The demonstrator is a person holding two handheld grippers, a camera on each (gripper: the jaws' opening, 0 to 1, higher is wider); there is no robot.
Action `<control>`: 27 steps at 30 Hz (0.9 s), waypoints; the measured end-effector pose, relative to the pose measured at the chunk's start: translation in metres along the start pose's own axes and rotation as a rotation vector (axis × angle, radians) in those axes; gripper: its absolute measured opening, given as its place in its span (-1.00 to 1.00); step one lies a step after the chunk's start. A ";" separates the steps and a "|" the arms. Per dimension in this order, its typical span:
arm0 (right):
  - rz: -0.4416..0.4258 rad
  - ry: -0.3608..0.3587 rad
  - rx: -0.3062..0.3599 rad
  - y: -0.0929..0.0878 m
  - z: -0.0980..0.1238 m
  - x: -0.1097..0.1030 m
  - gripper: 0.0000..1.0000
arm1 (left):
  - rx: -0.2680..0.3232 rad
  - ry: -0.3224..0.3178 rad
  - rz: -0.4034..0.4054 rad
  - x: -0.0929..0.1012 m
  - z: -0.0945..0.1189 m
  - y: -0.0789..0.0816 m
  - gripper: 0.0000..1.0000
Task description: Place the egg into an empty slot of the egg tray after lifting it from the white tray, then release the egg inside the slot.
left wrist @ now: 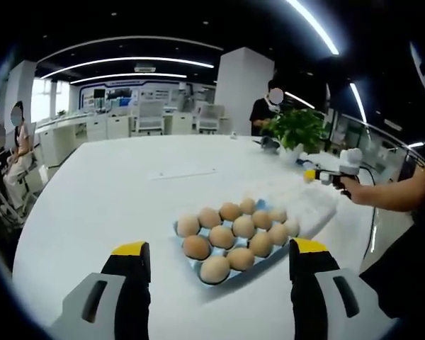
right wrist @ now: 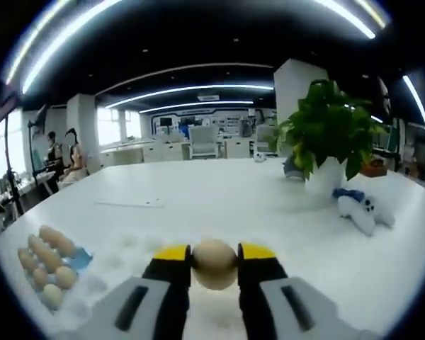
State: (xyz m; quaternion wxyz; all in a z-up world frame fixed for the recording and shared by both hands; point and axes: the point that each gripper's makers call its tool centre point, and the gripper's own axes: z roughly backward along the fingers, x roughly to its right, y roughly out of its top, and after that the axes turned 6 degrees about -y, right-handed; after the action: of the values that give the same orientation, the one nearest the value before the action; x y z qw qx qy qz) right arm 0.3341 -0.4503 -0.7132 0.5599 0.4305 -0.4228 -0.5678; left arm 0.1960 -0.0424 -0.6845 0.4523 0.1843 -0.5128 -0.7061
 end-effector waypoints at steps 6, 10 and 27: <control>-0.006 0.087 0.017 0.008 -0.002 -0.036 -0.50 | -0.002 0.002 0.000 -0.001 0.001 -0.002 0.63; 0.002 0.151 0.008 0.006 -0.003 -0.062 -0.50 | -0.001 0.004 0.000 -0.001 0.002 -0.002 0.64; 0.036 0.411 -0.049 -0.019 -0.008 -0.164 -0.50 | -0.014 0.004 0.000 -0.001 0.003 -0.004 0.64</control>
State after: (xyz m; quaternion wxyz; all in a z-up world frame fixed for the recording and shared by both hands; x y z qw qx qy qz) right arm 0.3368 -0.2864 -0.7306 0.6547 0.5160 -0.2933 -0.4681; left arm 0.1927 -0.0397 -0.6876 0.4545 0.1826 -0.5069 -0.7094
